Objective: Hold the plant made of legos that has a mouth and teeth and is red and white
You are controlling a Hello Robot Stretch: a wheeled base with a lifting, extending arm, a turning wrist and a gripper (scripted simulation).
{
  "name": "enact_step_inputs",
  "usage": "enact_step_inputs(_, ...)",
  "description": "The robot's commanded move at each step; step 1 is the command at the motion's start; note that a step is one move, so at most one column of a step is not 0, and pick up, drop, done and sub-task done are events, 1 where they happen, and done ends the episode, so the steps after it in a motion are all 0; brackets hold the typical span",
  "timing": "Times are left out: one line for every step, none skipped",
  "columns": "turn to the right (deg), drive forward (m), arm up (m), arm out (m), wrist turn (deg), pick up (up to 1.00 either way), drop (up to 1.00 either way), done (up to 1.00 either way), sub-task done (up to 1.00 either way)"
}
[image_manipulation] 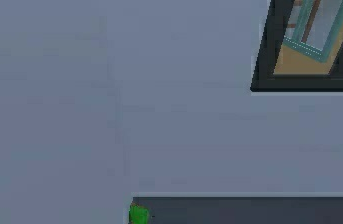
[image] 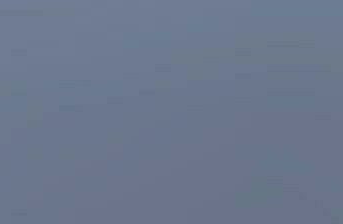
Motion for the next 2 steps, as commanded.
enact_step_inputs(0.0,0.00,0.00,0.50,0.0,0.00,0.00,0.00,0.00)
enact_step_inputs(0.0,0.00,0.00,0.00,45.0,0.00,0.00,0.00,0.00)
